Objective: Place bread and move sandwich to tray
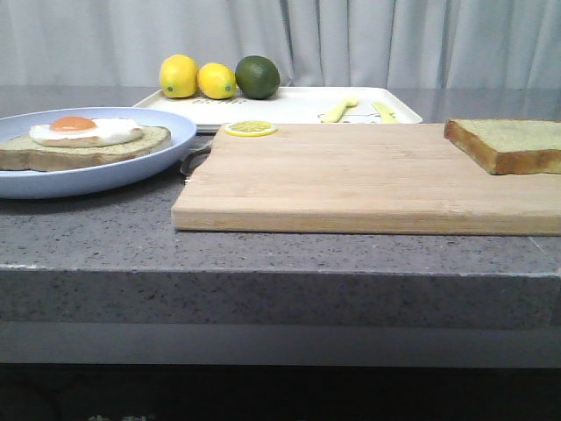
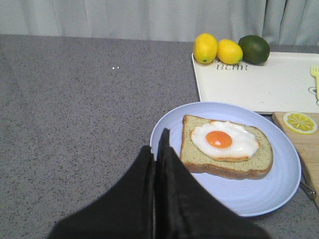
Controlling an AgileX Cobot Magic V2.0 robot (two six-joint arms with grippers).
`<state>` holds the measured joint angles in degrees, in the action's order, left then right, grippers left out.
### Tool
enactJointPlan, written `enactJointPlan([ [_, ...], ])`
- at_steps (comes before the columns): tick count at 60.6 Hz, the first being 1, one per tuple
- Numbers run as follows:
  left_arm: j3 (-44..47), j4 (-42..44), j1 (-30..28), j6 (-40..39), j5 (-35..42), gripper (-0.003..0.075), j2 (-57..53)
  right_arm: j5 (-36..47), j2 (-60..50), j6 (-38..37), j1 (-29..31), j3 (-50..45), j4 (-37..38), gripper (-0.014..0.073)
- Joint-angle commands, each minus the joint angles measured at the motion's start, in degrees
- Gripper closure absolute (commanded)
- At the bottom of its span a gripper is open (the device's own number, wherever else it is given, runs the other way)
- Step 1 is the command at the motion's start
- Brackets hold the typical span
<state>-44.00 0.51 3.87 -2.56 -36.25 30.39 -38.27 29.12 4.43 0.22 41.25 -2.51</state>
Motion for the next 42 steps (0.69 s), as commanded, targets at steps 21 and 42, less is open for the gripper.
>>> enactJointPlan([
  [21,-1.7,0.8,0.0,-0.2,5.5,0.0575,6.6,-1.0,8.5,0.5,0.3,1.8,0.0,0.0292],
  [42,-1.7,0.4,0.8,-0.2,7.7,0.0188,6.7,1.0,9.6,0.5,0.3,2.0,-0.6,-0.0023],
])
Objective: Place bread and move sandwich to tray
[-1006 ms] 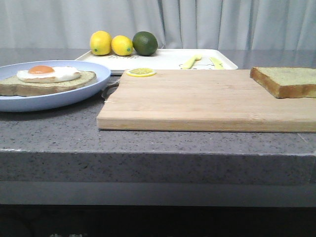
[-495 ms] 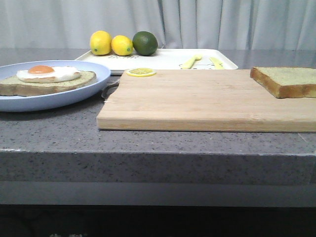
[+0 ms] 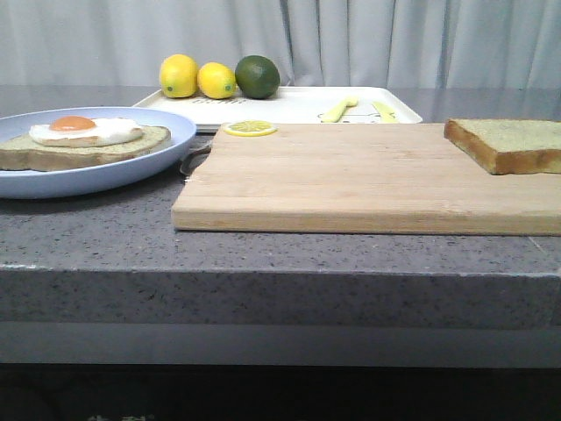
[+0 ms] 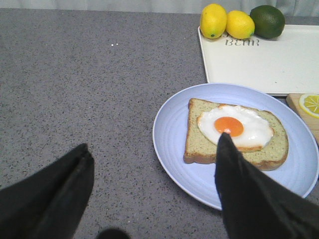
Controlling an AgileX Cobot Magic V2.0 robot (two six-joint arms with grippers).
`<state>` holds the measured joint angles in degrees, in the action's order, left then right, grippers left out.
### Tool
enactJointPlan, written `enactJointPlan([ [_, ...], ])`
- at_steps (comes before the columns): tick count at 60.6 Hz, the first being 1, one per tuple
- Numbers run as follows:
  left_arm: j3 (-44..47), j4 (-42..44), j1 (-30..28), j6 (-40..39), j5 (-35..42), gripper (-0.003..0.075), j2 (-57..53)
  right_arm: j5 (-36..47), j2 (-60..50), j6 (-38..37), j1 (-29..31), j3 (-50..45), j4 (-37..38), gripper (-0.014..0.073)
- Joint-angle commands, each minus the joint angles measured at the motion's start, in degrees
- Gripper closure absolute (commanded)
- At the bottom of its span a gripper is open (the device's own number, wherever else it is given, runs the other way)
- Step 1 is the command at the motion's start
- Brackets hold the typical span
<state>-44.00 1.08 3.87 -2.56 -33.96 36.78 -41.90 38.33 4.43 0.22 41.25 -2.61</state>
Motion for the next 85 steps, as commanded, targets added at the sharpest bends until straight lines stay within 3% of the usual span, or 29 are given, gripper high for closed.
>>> enactJointPlan([
  [1,-1.7,-0.3,1.1,-0.2,5.6,0.0190,0.3,4.5,0.4,0.5,0.3,2.2,-0.6,-0.0020],
  [26,-2.0,1.9,18.4,3.5,7.5,0.0204,0.6,-12.5,17.1,0.5,0.8,19.0,-1.9,-0.0017],
  [39,-2.0,2.5,21.1,3.5,7.5,0.0204,0.6,-16.9,25.8,1.6,11.2,23.1,-5.5,-0.0017],
  [49,-2.0,3.6,21.1,3.5,7.5,0.0204,0.6,-18.7,31.8,10.9,23.1,23.0,-16.7,-0.0017],
  [60,-2.0,3.9,21.1,3.5,7.6,0.0204,0.6,-20.6,38.5,23.3,32.8,23.0,-34.6,-0.0017],
  [67,-2.0,3.9,21.1,3.5,7.7,0.0204,0.6,-22.4,42.7,29.7,35.0,23.0,-42.2,-0.0017],
  [85,-2.0,3.9,21.1,3.5,7.7,0.0204,0.6,-25.5,52.3,39.1,35.0,23.0,-53.1,-0.0017],
])
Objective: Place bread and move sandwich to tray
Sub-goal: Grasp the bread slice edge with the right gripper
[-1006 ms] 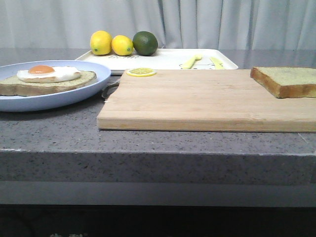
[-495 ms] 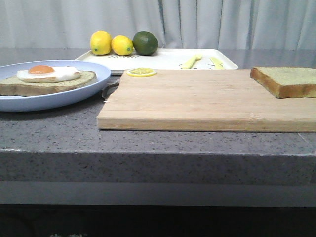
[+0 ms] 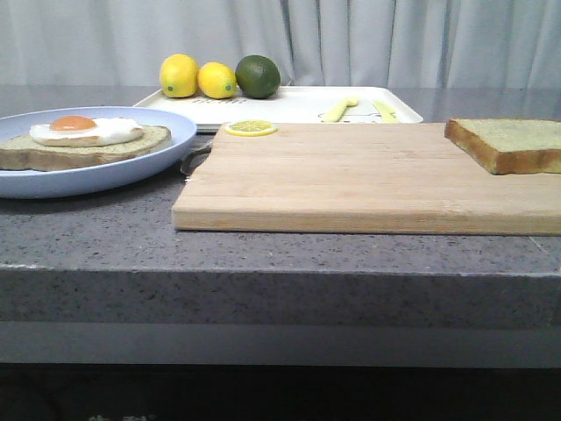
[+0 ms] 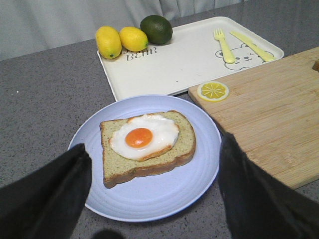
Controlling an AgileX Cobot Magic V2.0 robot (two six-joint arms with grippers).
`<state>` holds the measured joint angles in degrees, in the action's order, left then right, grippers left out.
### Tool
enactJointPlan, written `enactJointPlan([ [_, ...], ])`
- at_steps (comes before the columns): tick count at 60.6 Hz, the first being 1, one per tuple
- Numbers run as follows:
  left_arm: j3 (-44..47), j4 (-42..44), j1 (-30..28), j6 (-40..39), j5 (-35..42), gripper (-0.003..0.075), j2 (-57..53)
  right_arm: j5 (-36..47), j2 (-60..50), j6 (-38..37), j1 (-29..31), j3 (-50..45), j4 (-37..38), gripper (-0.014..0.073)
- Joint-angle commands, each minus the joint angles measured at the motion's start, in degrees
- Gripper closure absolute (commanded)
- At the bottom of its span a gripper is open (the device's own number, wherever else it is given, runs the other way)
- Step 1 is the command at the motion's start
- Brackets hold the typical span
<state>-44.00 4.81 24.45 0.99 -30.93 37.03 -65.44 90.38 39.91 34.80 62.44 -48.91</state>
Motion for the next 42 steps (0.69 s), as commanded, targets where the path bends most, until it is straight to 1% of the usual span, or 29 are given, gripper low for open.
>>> enactJointPlan([
  [1,-2.0,0.1,0.5,0.0,4.7,0.0204,0.4,-2.2,0.7,4.2,0.4,1.8,-7.8,-0.0017],
  [10,-2.0,0.1,0.5,0.0,4.7,0.0204,0.4,-5.2,4.8,8.2,0.4,1.8,-13.9,-0.0017],
  [22,-2.0,0.1,0.5,0.0,4.7,0.0204,0.4,-9.4,8.6,11.2,0.4,1.8,-19.9,-0.0017],
  [42,-2.0,0.1,0.5,0.0,4.7,0.0204,0.4,-10.6,10.2,11.3,-2.6,1.8,-20.7,-0.0017],
])
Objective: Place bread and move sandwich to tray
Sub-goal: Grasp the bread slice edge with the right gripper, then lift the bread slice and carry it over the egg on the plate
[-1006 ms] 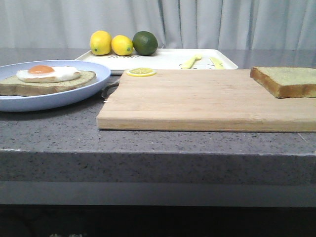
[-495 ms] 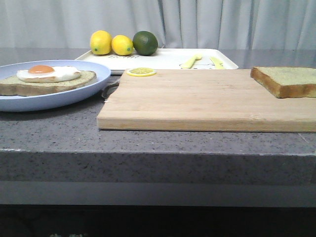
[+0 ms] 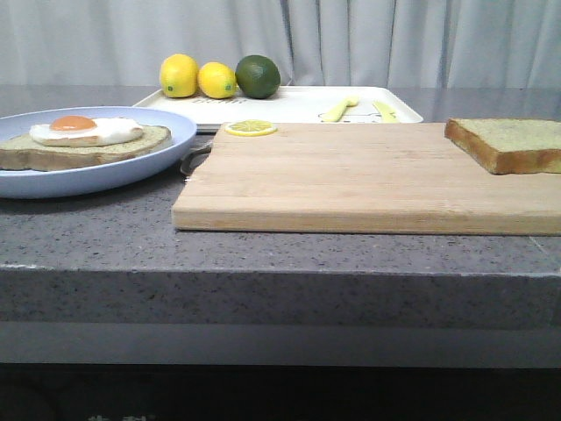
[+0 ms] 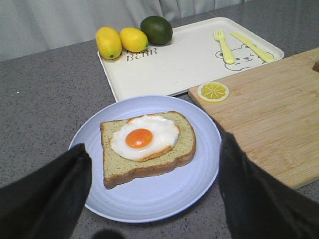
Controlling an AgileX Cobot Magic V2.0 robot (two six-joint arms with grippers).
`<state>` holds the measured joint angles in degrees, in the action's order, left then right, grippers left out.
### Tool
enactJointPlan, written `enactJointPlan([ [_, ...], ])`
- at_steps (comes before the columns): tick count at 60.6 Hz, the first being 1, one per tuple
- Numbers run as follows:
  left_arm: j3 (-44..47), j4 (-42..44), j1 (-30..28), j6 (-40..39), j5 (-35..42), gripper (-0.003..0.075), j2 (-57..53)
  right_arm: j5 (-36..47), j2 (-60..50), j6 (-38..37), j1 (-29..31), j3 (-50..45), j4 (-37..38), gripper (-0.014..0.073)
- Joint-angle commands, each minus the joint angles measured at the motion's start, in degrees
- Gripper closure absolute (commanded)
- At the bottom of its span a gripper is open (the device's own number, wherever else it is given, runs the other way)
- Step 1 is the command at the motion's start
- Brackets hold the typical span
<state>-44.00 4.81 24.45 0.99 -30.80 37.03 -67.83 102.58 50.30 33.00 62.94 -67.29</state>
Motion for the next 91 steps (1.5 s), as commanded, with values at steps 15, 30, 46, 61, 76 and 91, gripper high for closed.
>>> enactJointPlan([
  [15,-2.0,0.1,0.5,0.0,4.6,0.0204,0.4,-8.5,-2.0,0.8,-1.0,1.3,-2.3,0.0141],
  [30,-2.0,0.1,0.5,0.0,4.6,0.0204,0.4,-8.6,-2.1,0.7,-1.0,1.3,-2.3,0.0487],
  [46,-2.0,0.1,0.5,0.0,4.6,0.0204,0.4,-8.6,-6.8,-1.7,-1.0,1.3,-4.0,0.0568],
  [61,-2.0,0.1,0.5,0.0,4.6,0.0204,0.4,-8.6,-12.9,-3.0,-3.2,1.3,-12.9,0.0569],
  [76,-2.0,0.1,0.5,0.0,4.6,0.0204,0.4,-7.8,-14.1,-3.0,-15.6,1.3,-22.6,0.0569],
  [91,-2.0,0.1,0.5,0.0,4.6,0.0204,0.4,5.3,-14.1,-3.0,-35.0,1.3,-31.0,0.0569],
])
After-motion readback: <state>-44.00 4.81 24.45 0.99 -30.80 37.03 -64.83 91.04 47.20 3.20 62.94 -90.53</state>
